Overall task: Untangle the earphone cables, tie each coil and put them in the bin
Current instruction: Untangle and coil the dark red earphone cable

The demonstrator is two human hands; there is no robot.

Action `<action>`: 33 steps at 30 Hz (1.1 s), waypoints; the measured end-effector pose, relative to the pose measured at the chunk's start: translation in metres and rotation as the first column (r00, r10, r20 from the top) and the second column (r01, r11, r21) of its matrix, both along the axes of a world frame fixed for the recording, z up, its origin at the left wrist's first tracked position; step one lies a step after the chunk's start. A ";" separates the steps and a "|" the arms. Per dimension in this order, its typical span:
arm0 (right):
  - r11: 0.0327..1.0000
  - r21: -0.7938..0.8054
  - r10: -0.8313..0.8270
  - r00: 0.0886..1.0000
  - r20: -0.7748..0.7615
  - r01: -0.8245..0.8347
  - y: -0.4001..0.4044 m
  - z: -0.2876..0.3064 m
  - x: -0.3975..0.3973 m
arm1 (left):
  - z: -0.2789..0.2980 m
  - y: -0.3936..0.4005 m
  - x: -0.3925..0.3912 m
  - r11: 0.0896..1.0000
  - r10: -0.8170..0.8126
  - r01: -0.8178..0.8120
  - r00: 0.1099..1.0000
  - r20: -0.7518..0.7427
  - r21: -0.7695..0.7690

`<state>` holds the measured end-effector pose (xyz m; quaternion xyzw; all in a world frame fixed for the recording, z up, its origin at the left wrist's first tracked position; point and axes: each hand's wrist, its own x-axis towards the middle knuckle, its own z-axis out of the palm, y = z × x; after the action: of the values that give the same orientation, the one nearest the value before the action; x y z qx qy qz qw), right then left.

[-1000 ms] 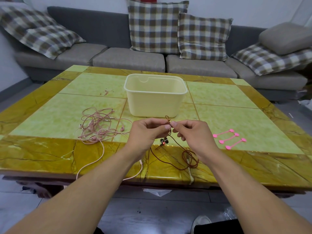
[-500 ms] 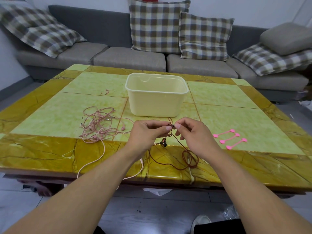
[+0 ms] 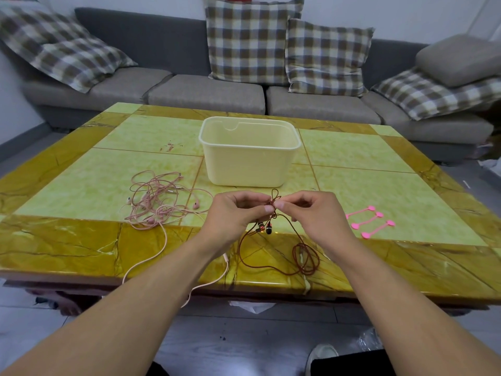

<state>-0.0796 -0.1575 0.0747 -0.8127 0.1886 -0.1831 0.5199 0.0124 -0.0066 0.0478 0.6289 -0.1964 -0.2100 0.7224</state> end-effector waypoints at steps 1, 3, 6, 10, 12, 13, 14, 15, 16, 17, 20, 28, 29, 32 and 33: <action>0.999 0.034 -0.022 1.000 0.012 0.022 0.000 0.000 0.000 | 0.000 -0.001 0.000 1.000 0.012 -0.012 1.000 -0.013 -0.005; 0.996 0.073 -0.047 0.999 0.000 0.046 0.001 0.000 0.000 | 0.000 -0.002 -0.001 0.999 0.038 -0.038 0.999 -0.023 -0.007; 0.991 0.109 -0.074 0.997 -0.025 0.077 0.002 -0.003 0.003 | -0.001 -0.004 -0.002 0.996 0.073 -0.075 0.996 0.053 0.039; 0.988 0.108 -0.108 0.994 -0.026 0.110 0.004 -0.003 0.004 | -0.002 -0.004 -0.002 0.998 0.054 -0.055 0.997 0.060 0.019; 0.986 0.088 -0.142 0.990 -0.010 0.142 0.005 -0.002 0.004 | -0.002 -0.004 -0.001 0.999 0.037 -0.038 0.997 0.067 0.014; 0.986 0.069 -0.154 0.988 -0.011 0.154 0.006 -0.002 0.005 | -0.003 -0.004 0.000 0.999 0.035 -0.036 0.996 0.078 0.015; 0.986 0.047 -0.161 0.987 -0.020 0.161 0.007 -0.002 0.005 | -0.004 -0.004 0.001 0.999 0.037 -0.039 0.995 0.087 0.013; 0.986 0.030 -0.162 0.986 -0.031 0.163 0.007 -0.002 0.006 | -0.004 -0.004 0.001 0.999 0.040 -0.041 0.995 0.091 0.009; 0.986 0.023 -0.162 0.986 -0.041 0.163 0.008 -0.002 0.006 | -0.004 -0.004 0.001 0.999 0.042 -0.043 0.995 0.091 0.005; 0.987 0.020 -0.157 0.986 -0.047 0.158 0.009 -0.002 0.006 | -0.004 -0.004 0.001 0.999 0.043 -0.044 0.995 0.092 0.005; 0.991 0.028 -0.132 0.989 -0.068 0.134 0.009 -0.002 0.005 | -0.004 -0.002 0.001 0.999 0.048 -0.050 0.994 0.100 0.015; 0.997 0.066 -0.021 0.994 -0.111 0.029 0.009 -0.003 0.004 | -0.005 -0.001 0.001 0.998 0.011 -0.019 0.993 0.121 0.066; 0.997 0.067 -0.017 0.993 -0.120 0.026 0.010 -0.003 0.004 | -0.005 -0.001 0.001 0.996 0.023 -0.034 0.990 0.138 0.083; 0.994 0.108 0.000 0.991 -0.137 0.015 0.013 -0.001 0.003 | -0.004 -0.001 0.001 0.990 0.037 -0.064 0.976 0.213 0.122; 0.993 0.117 0.012 0.991 -0.136 0.004 0.014 -0.002 0.003 | -0.005 -0.001 0.001 0.990 0.031 -0.062 0.973 0.227 0.127</action>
<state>-0.0763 -0.1435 0.0731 -0.7920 0.2323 -0.1147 0.5528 0.0138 -0.0074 0.0432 0.6998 -0.2474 -0.1333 0.6568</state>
